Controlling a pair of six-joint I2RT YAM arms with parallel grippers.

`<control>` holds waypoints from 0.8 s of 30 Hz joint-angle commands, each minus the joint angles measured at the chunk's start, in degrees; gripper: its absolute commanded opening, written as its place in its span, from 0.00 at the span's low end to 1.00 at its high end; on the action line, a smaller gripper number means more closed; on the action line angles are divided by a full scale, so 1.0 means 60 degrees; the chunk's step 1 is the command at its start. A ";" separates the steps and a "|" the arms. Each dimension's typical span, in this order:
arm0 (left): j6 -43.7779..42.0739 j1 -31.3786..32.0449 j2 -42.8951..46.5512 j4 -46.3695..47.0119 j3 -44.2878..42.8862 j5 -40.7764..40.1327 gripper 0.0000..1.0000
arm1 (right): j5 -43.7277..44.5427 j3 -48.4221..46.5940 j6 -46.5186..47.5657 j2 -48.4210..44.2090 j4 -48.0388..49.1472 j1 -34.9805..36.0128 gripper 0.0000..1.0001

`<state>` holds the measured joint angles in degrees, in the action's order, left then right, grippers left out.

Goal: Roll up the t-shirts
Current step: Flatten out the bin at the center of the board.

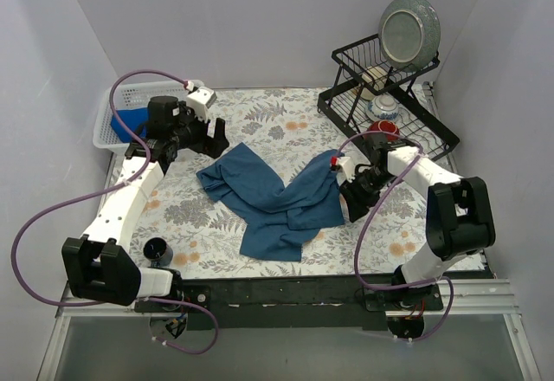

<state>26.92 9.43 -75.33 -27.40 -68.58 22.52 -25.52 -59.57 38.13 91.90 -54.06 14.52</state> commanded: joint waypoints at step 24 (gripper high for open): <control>-0.0458 -0.0473 0.0660 -0.0707 0.0487 0.0348 0.82 | 0.2377 0.0566 -0.1359 0.1750 0.2066 0.1871 0.54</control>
<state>24.84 7.16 -73.58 -31.11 -66.22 23.42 -18.09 -61.25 30.96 100.51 -49.52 23.83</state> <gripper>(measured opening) 0.819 0.551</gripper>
